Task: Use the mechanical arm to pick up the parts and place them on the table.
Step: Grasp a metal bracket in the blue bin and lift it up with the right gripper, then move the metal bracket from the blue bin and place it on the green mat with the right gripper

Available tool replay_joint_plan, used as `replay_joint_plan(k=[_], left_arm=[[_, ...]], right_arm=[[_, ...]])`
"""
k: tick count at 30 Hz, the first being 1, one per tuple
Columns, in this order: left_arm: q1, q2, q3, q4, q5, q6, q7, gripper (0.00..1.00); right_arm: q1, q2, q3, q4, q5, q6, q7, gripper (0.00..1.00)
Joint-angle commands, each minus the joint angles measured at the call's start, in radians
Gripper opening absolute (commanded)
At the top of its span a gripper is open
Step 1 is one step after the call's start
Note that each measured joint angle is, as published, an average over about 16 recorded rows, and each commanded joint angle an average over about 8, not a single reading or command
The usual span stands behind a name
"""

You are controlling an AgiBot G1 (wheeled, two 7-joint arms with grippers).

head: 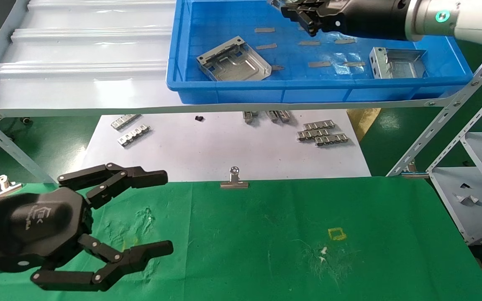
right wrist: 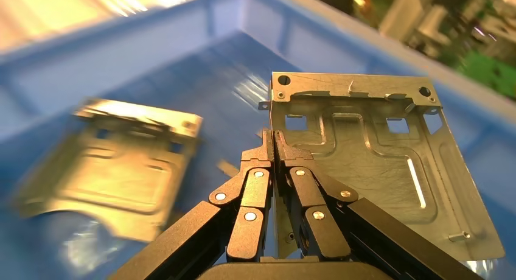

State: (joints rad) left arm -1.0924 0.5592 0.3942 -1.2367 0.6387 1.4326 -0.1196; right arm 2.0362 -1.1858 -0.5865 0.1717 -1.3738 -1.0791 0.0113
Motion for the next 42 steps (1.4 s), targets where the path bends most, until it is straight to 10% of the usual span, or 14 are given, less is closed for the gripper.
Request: replay_joint_plan(k=[1,16,28,42], left_arm=[[0.000,0.000,0.000,0.000,0.000,0.000,0.000,1.00],[0.000,0.000,0.000,0.000,0.000,0.000,0.000,1.00],[0.000,0.000,0.000,0.000,0.000,0.000,0.000,1.00],[0.000,0.000,0.000,0.000,0.000,0.000,0.000,1.00]], right_arm=[[0.012,0.029,0.009,0.012,0.015,-0.057,-0.024,0.00],[-0.048,0.307,-0.027,0.313,0.124,-0.521,-0.082,0.00],[-0.336,0.616,-0.244,0.854,0.406,-0.504,0.020,0.00],[-0.415,0.386,-0.423,0.510,0.078,-0.339,-0.261,0.00]])
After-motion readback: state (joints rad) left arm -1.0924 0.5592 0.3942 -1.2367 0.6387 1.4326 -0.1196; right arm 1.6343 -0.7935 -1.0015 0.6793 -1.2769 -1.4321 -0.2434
